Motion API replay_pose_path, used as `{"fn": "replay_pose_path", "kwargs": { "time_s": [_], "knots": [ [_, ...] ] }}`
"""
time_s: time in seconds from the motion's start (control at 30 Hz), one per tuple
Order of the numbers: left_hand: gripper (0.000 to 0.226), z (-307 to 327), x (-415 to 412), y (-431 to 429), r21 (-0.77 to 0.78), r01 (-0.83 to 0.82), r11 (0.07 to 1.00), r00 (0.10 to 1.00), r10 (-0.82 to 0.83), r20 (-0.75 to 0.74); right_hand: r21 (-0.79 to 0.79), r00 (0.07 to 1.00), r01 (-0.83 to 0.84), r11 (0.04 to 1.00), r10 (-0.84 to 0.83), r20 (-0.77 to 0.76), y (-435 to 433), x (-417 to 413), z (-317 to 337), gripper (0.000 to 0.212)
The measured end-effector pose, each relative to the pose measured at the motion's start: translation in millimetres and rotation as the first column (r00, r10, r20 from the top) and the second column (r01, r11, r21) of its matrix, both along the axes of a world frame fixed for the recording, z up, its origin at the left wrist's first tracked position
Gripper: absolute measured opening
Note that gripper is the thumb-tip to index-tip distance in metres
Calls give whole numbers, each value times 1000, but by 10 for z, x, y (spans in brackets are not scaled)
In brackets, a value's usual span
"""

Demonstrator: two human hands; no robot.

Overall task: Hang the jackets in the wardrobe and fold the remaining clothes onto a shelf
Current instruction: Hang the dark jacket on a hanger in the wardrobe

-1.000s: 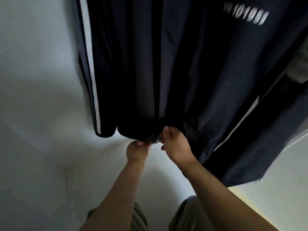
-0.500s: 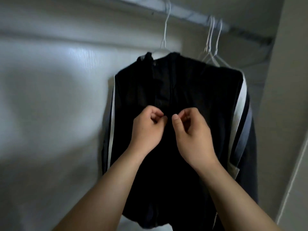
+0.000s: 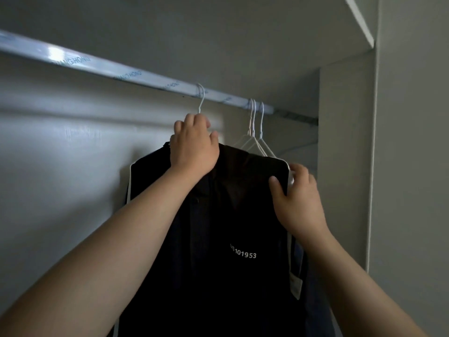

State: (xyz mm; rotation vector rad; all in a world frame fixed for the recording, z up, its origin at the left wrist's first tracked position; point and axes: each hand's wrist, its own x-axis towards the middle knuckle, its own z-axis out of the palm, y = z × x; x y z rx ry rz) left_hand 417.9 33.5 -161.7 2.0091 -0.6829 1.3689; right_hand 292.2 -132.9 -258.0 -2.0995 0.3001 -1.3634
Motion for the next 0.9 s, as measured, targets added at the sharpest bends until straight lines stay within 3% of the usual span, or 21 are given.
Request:
{"fn": "replay_pose_path", "kwargs": {
  "time_s": [0.1,0.17,0.23,0.33,0.43,0.53,0.63,0.77,0.9],
  "knots": [
    [30,-33,-6,8,-129,66,989,997,-62,39,-46,997,-72,996,71,-27,-39,97,194,43],
    [32,-48,17,26,-169,72,983,996,-79,-39,-115,999,-38,993,36,-18,-28,144,356,44],
    [35,-21,61,82,-146,54,988,982,-78,-170,-189,999,13,982,-22,-47,0,167,542,61],
    [46,118,107,172,-28,3,1000,959,-11,-283,-252,962,-49,967,-23,-273,23,251,851,65],
    [66,243,76,171,114,7,993,905,42,-423,-106,886,-172,979,106,-452,-4,361,1040,59],
    [67,288,19,150,93,103,990,847,-38,-530,119,790,-267,956,288,-541,-35,381,1056,57],
    [64,310,29,183,53,177,983,805,-113,-582,308,694,-326,894,447,-564,-31,335,1051,41],
    [50,337,60,229,2,241,971,770,-190,-609,316,725,-296,901,428,-539,41,309,1077,20],
    [35,361,-7,271,-158,343,926,707,-365,-606,170,731,-274,947,320,-603,127,323,1177,25]
  ]
}}
